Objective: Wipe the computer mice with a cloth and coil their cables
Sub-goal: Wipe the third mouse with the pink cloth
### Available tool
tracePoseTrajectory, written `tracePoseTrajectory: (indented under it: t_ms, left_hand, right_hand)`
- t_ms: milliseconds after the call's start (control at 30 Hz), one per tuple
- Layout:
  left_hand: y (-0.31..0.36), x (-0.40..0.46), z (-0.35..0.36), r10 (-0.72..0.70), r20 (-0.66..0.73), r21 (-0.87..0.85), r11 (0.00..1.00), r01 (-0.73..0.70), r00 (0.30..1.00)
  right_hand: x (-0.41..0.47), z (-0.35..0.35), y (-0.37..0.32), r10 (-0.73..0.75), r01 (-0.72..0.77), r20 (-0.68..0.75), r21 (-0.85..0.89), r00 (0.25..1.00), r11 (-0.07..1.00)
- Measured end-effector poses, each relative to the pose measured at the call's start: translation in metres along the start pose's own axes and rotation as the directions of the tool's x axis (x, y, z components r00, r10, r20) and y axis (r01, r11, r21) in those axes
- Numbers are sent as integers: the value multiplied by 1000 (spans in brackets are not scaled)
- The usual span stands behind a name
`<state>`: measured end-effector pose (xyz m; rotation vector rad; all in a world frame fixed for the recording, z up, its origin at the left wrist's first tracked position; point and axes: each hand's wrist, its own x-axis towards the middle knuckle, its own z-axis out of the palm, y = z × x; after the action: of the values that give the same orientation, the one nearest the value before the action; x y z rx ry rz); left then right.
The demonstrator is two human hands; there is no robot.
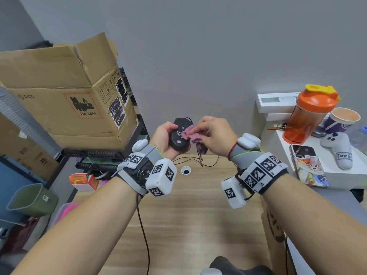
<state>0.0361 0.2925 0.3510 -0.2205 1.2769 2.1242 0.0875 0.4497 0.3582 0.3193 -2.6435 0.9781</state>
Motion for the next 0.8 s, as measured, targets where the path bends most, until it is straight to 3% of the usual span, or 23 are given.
tracePoseTrajectory:
  t_ms: [167, 400, 533, 700, 800]
  left_hand:
    - [6, 0, 1, -18, 6, -76, 997, 18, 1000]
    - [8, -5, -10, -24, -20, -40, 999, 23, 1000]
    - [5, -5, -8, -120, 60, 70, 991, 116, 991]
    - [-9, -6, 1, -117, 104, 345, 936, 74, 988]
    - [-11, -7, 1, -112, 73, 282, 955, 88, 991]
  right_hand:
    - [-8, 16, -17, -172, 163, 98, 94, 980, 982]
    - [4, -12, 29, 210, -212, -85, -18, 974, 977]
    - [3, -4, 21, 226, -227, 24, 136, 974, 964]
    - [2, 2, 11, 187, -180, -1, 273, 982, 945]
    - [3, -1, 9, 170, -150, -38, 308, 985, 939]
